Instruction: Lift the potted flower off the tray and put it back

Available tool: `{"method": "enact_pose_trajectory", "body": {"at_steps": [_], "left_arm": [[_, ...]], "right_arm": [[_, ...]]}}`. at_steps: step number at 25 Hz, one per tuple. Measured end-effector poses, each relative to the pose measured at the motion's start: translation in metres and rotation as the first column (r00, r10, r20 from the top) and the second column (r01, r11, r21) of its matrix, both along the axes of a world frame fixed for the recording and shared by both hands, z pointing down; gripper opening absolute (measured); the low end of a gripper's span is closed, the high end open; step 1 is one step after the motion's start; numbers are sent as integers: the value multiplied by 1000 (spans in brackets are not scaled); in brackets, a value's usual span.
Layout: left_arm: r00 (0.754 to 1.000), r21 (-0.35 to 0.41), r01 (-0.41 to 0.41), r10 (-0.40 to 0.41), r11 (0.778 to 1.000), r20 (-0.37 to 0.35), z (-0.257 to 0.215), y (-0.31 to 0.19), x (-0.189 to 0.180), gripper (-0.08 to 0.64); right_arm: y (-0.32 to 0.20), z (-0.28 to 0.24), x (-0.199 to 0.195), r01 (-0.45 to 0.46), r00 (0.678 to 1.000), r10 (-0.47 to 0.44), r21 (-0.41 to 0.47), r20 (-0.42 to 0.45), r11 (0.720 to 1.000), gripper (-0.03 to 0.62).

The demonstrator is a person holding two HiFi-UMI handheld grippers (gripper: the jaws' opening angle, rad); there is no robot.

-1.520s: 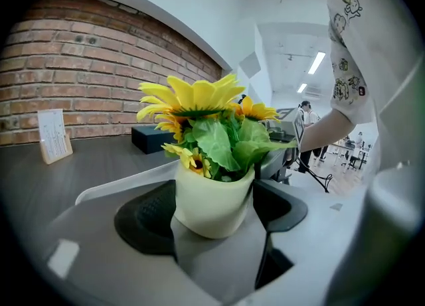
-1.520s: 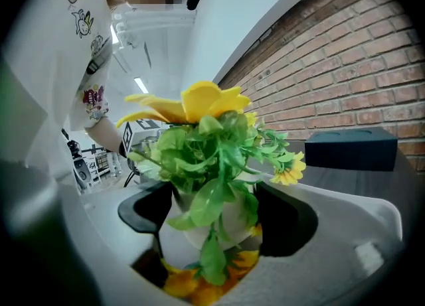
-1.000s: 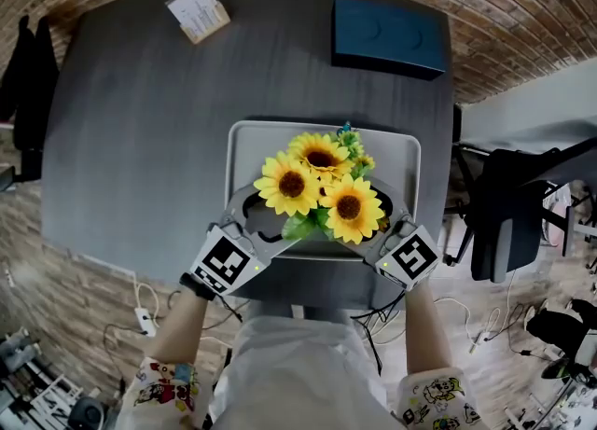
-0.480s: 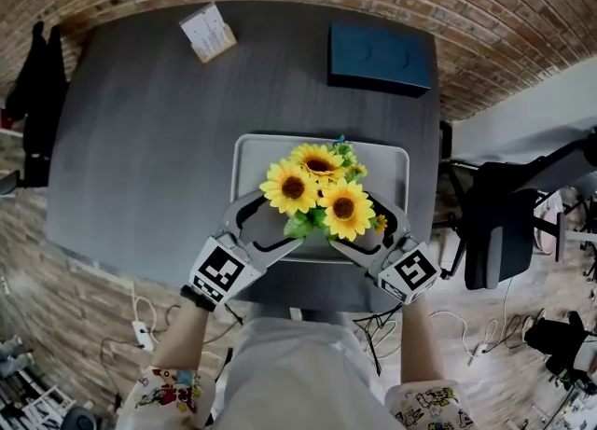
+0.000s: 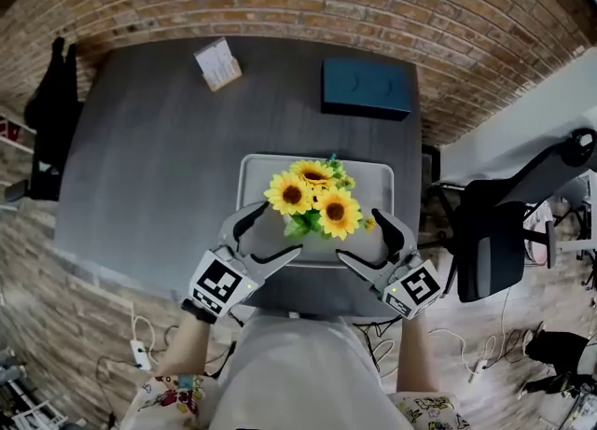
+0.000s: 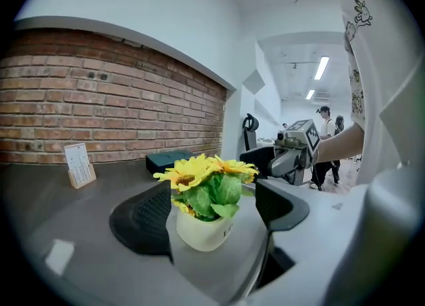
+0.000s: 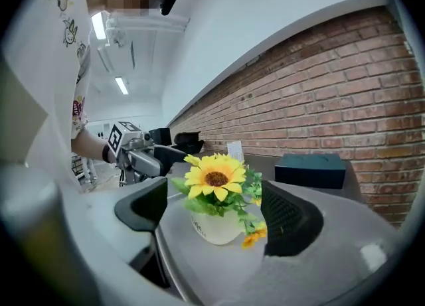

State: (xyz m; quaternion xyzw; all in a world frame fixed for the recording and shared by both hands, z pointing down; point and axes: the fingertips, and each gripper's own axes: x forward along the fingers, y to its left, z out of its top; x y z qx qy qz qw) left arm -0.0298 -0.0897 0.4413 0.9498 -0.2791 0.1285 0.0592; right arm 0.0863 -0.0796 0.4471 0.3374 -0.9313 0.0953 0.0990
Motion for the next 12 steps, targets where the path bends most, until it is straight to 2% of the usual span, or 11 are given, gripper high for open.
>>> {"method": "enact_pose_trajectory", "body": {"at_steps": [5, 12], "left_arm": [[999, 25, 32, -31, 999, -24, -28, 7, -6, 398], [993, 52, 86, -81, 995, -91, -71, 19, -4, 368]], "right_arm": [[10, -33, 4, -23, 1000, 22, 50, 17, 999, 436], [15, -80, 9, -49, 998, 45, 125, 42, 991, 367]]}}
